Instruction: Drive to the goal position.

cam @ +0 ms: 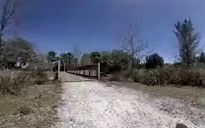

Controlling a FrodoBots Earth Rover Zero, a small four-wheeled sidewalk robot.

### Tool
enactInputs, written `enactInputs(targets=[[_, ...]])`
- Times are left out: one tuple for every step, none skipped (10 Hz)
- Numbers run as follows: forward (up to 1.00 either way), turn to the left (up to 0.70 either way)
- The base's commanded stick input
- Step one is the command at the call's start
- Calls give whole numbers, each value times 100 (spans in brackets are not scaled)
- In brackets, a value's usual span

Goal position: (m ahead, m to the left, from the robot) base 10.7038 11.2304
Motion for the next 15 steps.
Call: enactInputs(targets=[[70,0],[70,0],[70,0],[70,0],[70,0],[70,0],[70,0],[70,0],[70,0],[70,0],[70,0],[70,0],[70,0],[70,0],[70,0]])
